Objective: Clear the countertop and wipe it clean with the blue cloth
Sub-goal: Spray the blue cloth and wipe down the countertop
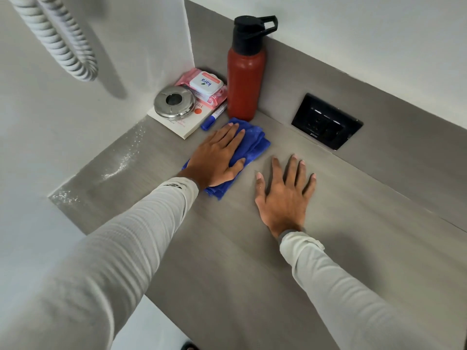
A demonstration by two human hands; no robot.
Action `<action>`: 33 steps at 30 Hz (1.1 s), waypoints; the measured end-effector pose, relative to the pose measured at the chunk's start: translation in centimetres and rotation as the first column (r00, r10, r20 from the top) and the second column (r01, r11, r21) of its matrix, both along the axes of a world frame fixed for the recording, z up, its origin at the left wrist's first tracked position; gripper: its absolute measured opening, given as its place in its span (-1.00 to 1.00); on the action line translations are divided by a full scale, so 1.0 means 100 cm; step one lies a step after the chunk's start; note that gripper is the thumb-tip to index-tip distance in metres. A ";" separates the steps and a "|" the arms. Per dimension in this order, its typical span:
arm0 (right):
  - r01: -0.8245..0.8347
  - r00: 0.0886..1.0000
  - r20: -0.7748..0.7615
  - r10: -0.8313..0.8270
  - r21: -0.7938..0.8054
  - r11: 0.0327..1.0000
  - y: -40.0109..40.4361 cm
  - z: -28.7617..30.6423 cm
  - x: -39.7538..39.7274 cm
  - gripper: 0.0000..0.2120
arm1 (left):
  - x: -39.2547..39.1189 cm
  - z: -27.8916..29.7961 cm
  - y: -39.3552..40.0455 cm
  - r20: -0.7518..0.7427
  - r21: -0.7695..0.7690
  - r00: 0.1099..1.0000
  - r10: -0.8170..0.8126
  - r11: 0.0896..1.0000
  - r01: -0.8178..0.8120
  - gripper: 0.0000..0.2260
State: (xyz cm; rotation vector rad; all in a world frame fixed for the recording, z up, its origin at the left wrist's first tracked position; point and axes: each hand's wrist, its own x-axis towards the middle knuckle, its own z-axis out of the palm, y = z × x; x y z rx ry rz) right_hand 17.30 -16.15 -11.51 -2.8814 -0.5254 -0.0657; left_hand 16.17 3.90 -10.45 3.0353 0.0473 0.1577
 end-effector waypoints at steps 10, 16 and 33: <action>-0.010 1.000 0.027 0.009 0.024 1.000 -0.002 -0.002 0.001 -0.44 | -0.031 -0.005 -0.015 0.000 0.008 1.000 -0.016 1.000 0.016 -0.44; -0.029 0.999 0.038 0.026 0.084 0.996 -0.003 0.000 -0.001 -0.46 | -0.103 -0.008 -0.014 -0.019 0.032 0.997 -0.070 0.997 0.071 -0.45; -0.371 0.928 0.023 0.373 -0.048 0.927 0.045 0.001 -0.025 -0.35 | -0.172 0.002 0.071 -0.030 0.038 0.959 0.282 0.959 -0.281 -0.36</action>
